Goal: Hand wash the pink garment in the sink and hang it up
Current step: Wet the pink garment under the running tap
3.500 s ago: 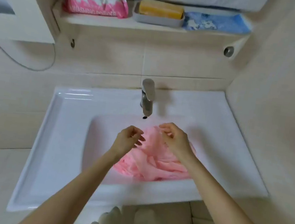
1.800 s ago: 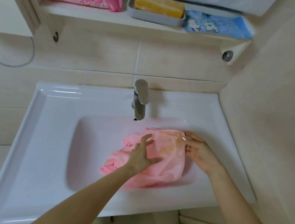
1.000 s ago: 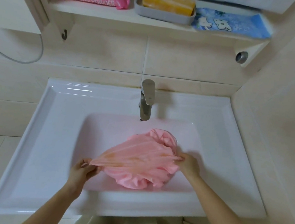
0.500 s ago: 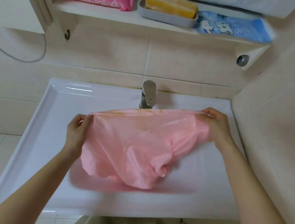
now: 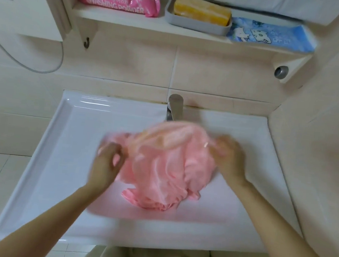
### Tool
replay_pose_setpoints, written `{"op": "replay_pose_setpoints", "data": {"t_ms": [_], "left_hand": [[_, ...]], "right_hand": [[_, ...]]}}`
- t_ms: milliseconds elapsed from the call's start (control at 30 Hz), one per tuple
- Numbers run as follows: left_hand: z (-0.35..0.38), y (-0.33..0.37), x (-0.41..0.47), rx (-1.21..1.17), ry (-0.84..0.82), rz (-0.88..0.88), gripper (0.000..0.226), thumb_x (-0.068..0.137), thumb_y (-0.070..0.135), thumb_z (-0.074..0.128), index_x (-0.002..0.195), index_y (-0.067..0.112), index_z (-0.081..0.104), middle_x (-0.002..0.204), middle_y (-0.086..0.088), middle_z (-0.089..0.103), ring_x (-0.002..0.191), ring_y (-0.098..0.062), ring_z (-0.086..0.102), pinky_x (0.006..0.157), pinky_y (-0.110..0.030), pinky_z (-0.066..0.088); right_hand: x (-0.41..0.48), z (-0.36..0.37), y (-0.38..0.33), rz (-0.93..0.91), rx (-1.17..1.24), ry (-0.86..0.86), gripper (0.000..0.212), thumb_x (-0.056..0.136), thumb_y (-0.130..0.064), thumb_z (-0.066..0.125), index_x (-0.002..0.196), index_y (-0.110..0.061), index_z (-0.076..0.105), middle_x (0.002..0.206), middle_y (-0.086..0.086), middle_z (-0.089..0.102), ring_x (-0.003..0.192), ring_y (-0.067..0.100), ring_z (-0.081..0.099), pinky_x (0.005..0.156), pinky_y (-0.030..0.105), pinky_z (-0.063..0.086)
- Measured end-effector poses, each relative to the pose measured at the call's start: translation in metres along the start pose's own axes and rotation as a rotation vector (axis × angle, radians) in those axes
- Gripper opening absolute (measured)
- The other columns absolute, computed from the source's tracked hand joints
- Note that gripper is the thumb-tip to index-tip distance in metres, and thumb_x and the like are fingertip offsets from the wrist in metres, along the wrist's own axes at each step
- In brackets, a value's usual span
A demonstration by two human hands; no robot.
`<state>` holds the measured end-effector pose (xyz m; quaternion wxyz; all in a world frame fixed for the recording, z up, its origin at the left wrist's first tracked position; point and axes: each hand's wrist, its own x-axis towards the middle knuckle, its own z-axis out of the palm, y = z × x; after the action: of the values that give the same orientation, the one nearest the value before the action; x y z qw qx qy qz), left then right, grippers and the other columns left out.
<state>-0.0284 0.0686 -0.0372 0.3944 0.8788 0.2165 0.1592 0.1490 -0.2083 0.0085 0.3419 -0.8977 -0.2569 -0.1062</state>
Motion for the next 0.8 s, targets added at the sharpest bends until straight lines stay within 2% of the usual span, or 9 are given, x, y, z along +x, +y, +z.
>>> {"op": "replay_pose_setpoints", "data": {"t_ms": [67,100,133,200,333,500,633,733,800], "left_hand": [[0.018,-0.034,-0.019,0.166,-0.381,-0.106,0.002,0.084,0.005,0.068,0.083,0.005,0.066,0.085,-0.011,0.067,0.080,-0.028,0.061,0.067,-0.025,0.034],[0.024,-0.045,-0.028,0.190,-0.448,-0.168,0.004,0.082,0.004,0.069,0.085,0.001,0.069,0.088,-0.013,0.069,0.084,-0.030,0.063,0.069,-0.025,0.035],[0.028,-0.051,-0.034,0.191,-0.453,-0.221,0.006,0.081,0.003,0.070,0.086,0.000,0.070,0.089,-0.013,0.070,0.087,-0.031,0.065,0.071,-0.026,0.039],[0.030,-0.051,-0.043,0.215,-0.405,-0.325,0.010,0.083,0.005,0.065,0.089,0.010,0.070,0.088,-0.003,0.070,0.089,-0.028,0.064,0.072,-0.028,0.045],[0.026,-0.040,-0.043,0.394,-0.348,-0.383,0.011,0.085,0.013,0.056,0.083,0.023,0.052,0.079,0.003,0.061,0.075,-0.025,0.058,0.053,-0.025,0.034],[0.026,-0.042,-0.032,0.192,-0.374,-0.439,0.026,0.086,0.022,0.063,0.103,0.020,0.045,0.091,-0.003,0.060,0.087,-0.031,0.061,0.075,-0.036,0.048],[0.016,-0.030,-0.023,-0.041,-0.170,-0.486,0.034,0.092,0.038,0.048,0.112,0.013,0.061,0.098,-0.011,0.064,0.091,-0.033,0.061,0.071,-0.033,0.049],[0.004,-0.014,-0.018,-0.163,0.051,-0.516,0.040,0.081,0.041,0.036,0.085,0.012,0.063,0.073,-0.010,0.061,0.075,-0.036,0.059,0.060,-0.033,0.044],[0.001,-0.002,-0.010,-0.233,0.090,-0.515,0.036,0.080,0.037,0.034,0.079,0.013,0.061,0.066,-0.010,0.060,0.064,-0.034,0.060,0.059,-0.033,0.047]], "right_hand": [[-0.026,0.017,0.021,0.187,-0.258,-0.847,0.023,0.086,-0.036,0.059,0.103,-0.022,0.066,0.104,0.005,0.069,0.097,0.023,0.063,0.070,0.025,0.041],[-0.040,0.025,0.032,0.233,-0.361,-1.164,0.019,0.085,-0.036,0.062,0.101,-0.025,0.066,0.106,0.003,0.069,0.100,0.023,0.063,0.071,0.025,0.041],[-0.051,0.032,0.044,0.250,-0.416,-1.283,0.011,0.085,-0.035,0.063,0.093,-0.028,0.067,0.104,-0.001,0.069,0.100,0.021,0.062,0.072,0.025,0.043],[-0.062,0.038,0.058,0.346,-0.351,-1.106,0.012,0.088,-0.029,0.057,0.086,-0.031,0.068,0.102,-0.007,0.069,0.102,0.017,0.062,0.078,0.024,0.045],[-0.059,0.046,0.063,0.522,-0.114,-0.618,0.032,0.087,-0.018,0.059,0.116,-0.027,0.064,0.117,-0.005,0.066,0.110,0.018,0.060,0.092,0.028,0.046],[-0.071,0.065,0.054,0.509,-0.150,-0.938,0.076,0.078,-0.036,0.073,0.143,-0.032,0.033,0.135,-0.003,0.048,0.122,0.024,0.051,0.095,0.035,0.044],[-0.071,0.065,0.063,0.495,-0.154,-0.890,0.018,0.084,-0.037,0.069,0.100,-0.033,0.062,0.111,0.002,0.065,0.104,0.022,0.061,0.079,0.028,0.043],[-0.046,0.042,0.060,0.726,0.361,-0.569,0.030,0.068,-0.034,0.081,0.091,-0.016,0.075,0.094,0.000,0.070,0.091,0.018,0.065,0.082,0.036,0.050],[-0.023,0.020,0.041,0.745,0.626,-0.505,0.039,0.060,-0.037,0.082,0.089,-0.010,0.077,0.095,0.005,0.073,0.087,0.019,0.067,0.075,0.032,0.052]]}}
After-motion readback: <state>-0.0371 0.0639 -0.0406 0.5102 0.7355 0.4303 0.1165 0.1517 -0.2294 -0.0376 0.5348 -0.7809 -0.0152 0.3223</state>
